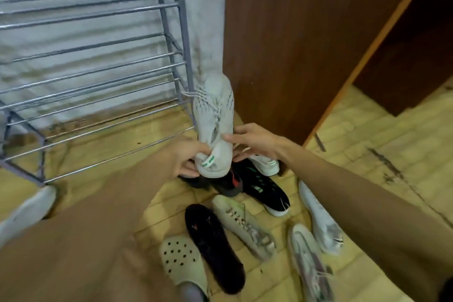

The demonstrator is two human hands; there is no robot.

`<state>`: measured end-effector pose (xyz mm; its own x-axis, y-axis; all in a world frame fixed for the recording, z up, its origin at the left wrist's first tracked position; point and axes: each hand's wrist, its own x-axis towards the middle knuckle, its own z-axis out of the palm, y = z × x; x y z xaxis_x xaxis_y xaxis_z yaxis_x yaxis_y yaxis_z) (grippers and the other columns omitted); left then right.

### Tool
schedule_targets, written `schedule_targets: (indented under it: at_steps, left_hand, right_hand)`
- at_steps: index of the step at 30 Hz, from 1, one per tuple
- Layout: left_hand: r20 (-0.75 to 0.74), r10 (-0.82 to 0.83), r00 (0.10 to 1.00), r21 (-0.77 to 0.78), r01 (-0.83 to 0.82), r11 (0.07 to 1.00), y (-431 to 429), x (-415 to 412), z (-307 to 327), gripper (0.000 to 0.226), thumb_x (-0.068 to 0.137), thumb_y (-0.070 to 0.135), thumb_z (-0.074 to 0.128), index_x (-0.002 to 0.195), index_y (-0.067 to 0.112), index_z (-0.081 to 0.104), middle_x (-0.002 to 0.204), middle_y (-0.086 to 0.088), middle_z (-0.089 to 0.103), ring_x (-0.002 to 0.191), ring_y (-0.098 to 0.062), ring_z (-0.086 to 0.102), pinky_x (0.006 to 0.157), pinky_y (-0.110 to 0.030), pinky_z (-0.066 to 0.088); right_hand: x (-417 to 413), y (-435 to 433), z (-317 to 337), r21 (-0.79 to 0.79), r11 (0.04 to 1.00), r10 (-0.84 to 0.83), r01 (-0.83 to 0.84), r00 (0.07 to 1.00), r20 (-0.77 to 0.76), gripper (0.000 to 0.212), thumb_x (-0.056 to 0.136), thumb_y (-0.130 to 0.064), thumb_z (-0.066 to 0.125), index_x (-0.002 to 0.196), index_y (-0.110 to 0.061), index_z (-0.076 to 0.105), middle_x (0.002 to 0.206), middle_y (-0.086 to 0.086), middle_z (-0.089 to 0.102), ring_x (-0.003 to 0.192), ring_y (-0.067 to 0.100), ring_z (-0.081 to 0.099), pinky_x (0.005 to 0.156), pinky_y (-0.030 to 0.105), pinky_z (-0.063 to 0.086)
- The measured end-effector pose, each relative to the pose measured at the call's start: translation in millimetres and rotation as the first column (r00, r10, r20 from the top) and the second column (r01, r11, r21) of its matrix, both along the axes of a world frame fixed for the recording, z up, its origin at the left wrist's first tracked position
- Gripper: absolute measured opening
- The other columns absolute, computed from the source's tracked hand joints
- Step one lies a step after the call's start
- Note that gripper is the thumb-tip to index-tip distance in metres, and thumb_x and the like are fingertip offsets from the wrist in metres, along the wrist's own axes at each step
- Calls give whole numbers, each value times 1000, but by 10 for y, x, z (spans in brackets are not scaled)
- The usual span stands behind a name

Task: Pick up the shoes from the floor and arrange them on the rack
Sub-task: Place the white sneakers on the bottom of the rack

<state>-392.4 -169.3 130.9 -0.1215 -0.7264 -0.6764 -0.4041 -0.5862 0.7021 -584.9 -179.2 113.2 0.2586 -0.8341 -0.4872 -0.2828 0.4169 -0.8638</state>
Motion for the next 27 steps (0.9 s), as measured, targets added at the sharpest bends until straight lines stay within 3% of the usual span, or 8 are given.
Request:
schedule_targets:
  at_steps: [4, 8, 12, 15, 20, 22, 25, 27]
  left_hand:
    - [-1, 59, 998, 130, -59, 990, 73, -200, -483, 30, 79, 5, 69, 108, 3, 62, 112, -19, 63, 88, -36, 65, 67, -40, 57]
    - [81, 85, 993, 192, -99, 976, 82, -79, -827, 27, 74, 6, 74, 98, -3, 66, 92, -19, 70, 79, -34, 68, 77, -44, 57]
    - [74, 96, 993, 222, -110, 969, 40, 60, -965, 10, 79, 7, 73, 80, 3, 63, 81, -13, 65, 75, -28, 62, 62, -34, 52]
    - [52, 96, 994, 215, -105, 971, 3, 155, -1037, 11, 80, 8, 72, 84, 8, 62, 87, -11, 66, 79, -27, 63, 67, -37, 55]
    - [71, 62, 996, 208, -76, 975, -51, 341, -1154, 10, 79, 12, 73, 85, 10, 65, 95, -12, 70, 94, -34, 66, 82, -45, 57]
    - [95, 70, 993, 207, -88, 974, -50, 384, -1166, 8, 81, 11, 72, 82, 11, 63, 93, -11, 68, 96, -34, 65, 82, -43, 56]
    - [102, 91, 991, 203, -110, 973, -46, 401, -1179, 8, 83, 12, 69, 89, 9, 63, 98, -13, 67, 98, -35, 64, 81, -43, 55]
    - [83, 133, 988, 214, -148, 966, -22, 384, -1195, 9, 83, 12, 69, 88, 10, 62, 100, -13, 66, 100, -36, 63, 82, -44, 55]
  right_hand:
    - [-417, 142, -613, 148, 964, -214, 223, 974, -76, 49, 96, -44, 50, 126, -6, 57, 113, 12, 66, 97, 29, 65, 88, 39, 56]
    - [-666, 267, -1189, 194, 861, -379, 469, 848, -371, 50, 93, -41, 56, 125, -4, 54, 105, 9, 58, 92, 24, 59, 83, 36, 55]
    - [-745, 236, -1514, 221, 751, -492, 622, 750, -442, 54, 95, -34, 55, 136, -1, 45, 120, 13, 51, 110, 30, 52, 96, 43, 50]
    - [-744, 56, -1661, 166, 673, -597, 721, 661, -454, 69, 93, -39, 56, 147, -2, 32, 147, 16, 42, 131, 36, 43, 107, 47, 40]
    - [-594, -308, -1878, 166, 520, -711, 838, 532, -460, 84, 92, -50, 51, 151, 1, 18, 157, 21, 24, 144, 36, 26, 117, 44, 24]
    - [-587, -352, -1940, 183, 521, -709, 833, 543, -450, 78, 92, -44, 54, 148, 4, 27, 153, 23, 33, 139, 37, 35, 114, 42, 31]
    - [-642, -358, -2023, 197, 524, -686, 828, 548, -478, 92, 77, -40, 75, 145, 4, 32, 148, 17, 41, 132, 33, 45, 97, 34, 45]
    - [-572, -309, -1950, 254, 533, -674, 807, 586, -449, 73, 78, -26, 78, 136, 2, 45, 141, 13, 45, 124, 31, 53, 84, 34, 55]
